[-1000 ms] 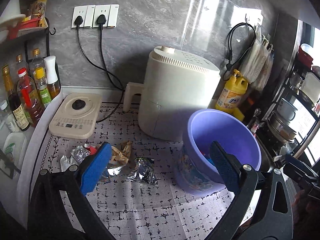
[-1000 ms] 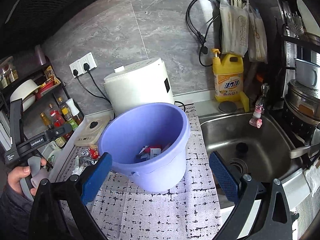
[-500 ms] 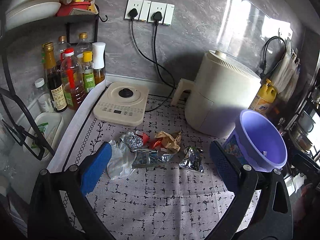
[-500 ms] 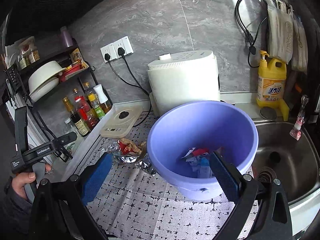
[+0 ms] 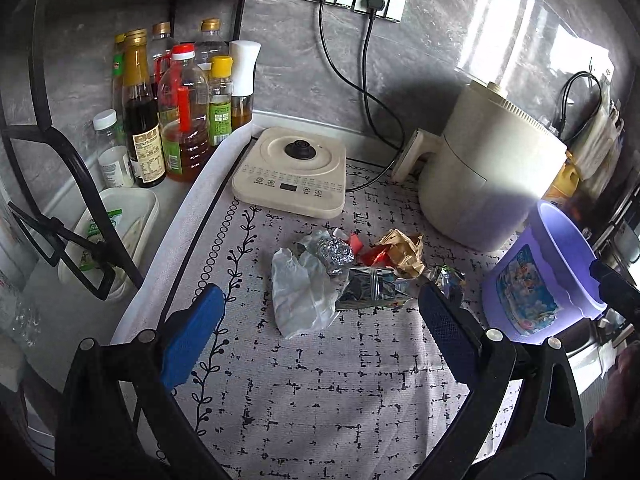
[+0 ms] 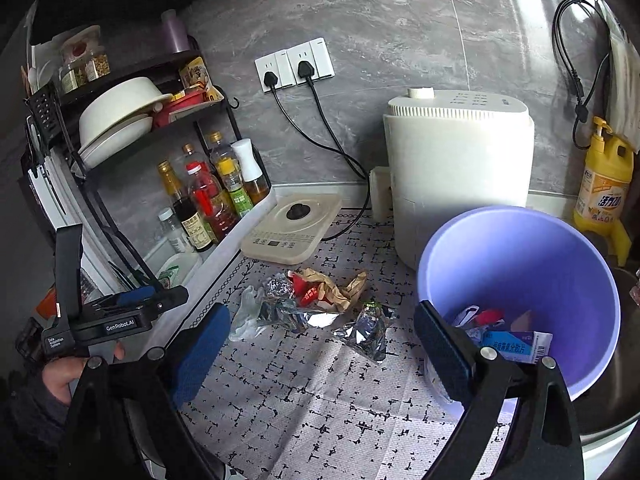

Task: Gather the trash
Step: 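Move both tools back to the remaining trash, then grasp the white plastic bag with the left tool while the right grasps a silver foil wrapper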

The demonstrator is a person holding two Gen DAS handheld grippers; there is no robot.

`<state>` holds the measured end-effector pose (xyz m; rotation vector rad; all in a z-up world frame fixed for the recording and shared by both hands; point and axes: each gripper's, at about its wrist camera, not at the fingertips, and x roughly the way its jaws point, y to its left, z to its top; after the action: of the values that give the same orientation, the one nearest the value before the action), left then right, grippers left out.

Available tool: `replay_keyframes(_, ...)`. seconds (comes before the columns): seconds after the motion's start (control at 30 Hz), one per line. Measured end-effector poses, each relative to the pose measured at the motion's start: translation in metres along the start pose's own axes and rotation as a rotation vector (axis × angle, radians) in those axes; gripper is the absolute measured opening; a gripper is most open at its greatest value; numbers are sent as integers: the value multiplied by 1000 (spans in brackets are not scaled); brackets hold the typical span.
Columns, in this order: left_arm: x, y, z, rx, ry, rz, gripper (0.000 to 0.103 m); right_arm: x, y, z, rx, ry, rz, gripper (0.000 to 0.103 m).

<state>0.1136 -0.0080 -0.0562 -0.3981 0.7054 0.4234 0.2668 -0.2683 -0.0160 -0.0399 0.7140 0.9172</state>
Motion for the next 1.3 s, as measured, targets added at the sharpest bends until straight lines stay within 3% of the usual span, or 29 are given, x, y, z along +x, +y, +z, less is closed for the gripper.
replay_keyframes(0.1, 10, 11, -2, 1, 24, -2, 95, 19, 10, -2, -3, 36, 2, 86)
replay_keyframes(0.4, 53, 33, -4, 43, 135, -51, 73, 72, 30, -19, 16, 137, -39, 74)
replay_keyframes(0.87, 122, 41, 12, 123, 245, -121, 69, 120, 27, -32, 64, 234, -269, 74)
replay_keyframes(1.13, 155, 35, 21, 179, 270, -133, 69, 146, 21, -33, 73, 281, -348, 76)
replay_keyframes(1.3, 177, 31, 21, 202, 318, -128, 58, 162, 15, -25, 63, 293, -372, 80)
